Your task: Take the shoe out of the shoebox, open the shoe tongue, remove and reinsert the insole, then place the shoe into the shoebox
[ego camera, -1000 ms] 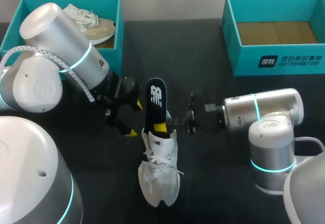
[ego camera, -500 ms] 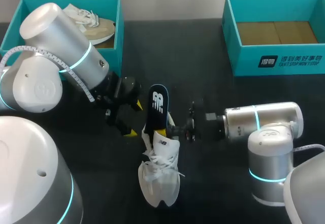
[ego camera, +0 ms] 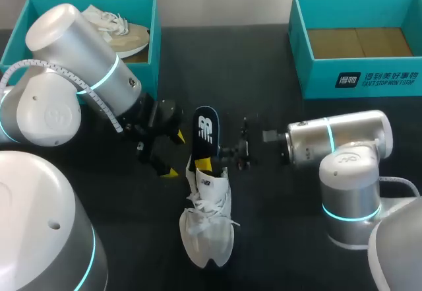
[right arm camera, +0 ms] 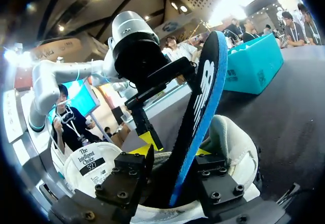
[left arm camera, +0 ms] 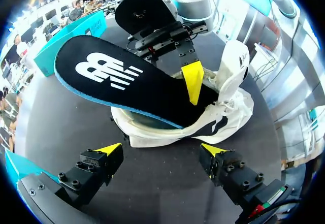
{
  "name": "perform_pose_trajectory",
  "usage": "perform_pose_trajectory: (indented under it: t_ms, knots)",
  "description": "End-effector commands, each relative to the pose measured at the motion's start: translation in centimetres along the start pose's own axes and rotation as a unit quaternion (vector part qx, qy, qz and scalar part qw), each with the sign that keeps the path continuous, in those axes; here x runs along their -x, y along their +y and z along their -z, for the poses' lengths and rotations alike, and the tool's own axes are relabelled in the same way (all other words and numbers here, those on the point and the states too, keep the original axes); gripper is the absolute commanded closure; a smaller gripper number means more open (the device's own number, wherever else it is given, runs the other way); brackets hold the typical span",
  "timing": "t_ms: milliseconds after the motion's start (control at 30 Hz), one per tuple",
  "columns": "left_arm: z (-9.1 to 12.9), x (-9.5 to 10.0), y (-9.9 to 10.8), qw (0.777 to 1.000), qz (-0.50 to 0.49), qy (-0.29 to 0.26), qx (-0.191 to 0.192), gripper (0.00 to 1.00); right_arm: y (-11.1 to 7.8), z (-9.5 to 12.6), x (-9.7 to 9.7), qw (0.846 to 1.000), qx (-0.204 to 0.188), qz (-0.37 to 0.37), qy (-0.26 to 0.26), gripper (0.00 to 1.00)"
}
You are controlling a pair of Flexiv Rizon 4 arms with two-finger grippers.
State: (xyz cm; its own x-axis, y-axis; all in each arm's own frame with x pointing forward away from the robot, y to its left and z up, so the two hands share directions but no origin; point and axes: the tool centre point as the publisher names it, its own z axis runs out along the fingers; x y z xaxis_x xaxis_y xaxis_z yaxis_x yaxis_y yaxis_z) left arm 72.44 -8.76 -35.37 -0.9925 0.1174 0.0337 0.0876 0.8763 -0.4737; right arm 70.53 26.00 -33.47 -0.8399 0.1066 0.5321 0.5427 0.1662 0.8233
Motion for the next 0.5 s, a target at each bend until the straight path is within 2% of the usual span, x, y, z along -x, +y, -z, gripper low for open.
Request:
perform_pose_trajectory:
  t_ms: [33, 200, 233, 267, 500]
  knots:
    - [-0.1, 0.0, 0.1, 1.0, 0.0, 0.0, 0.0, 0.0, 1.0, -0.2, 0.4, 1.0, -0.023, 0.001, 0.001, 0.6]
    - [-0.1, 0.0, 0.1, 1.0, 0.0, 0.0, 0.0, 0.0, 1.5, -0.1, 1.0, 1.0, -0.028, 0.001, 0.001, 0.68]
    - [-0.1, 0.0, 0.1, 1.0, 0.0, 0.0, 0.0, 0.0, 1.5, -0.1, 1.2, 1.0, -0.028, 0.0, 0.001, 0.78]
    - [-0.1, 0.0, 0.1, 1.0, 0.0, 0.0, 0.0, 0.0, 1.5, -0.1, 1.4, 1.0, -0.028, -0.002, 0.002, 1.0]
    - [-0.1, 0.0, 0.1, 1.0, 0.0, 0.0, 0.0, 0.0, 0.8, -0.3, 1.9, 0.999, -0.026, -0.022, 0.005, 1.0]
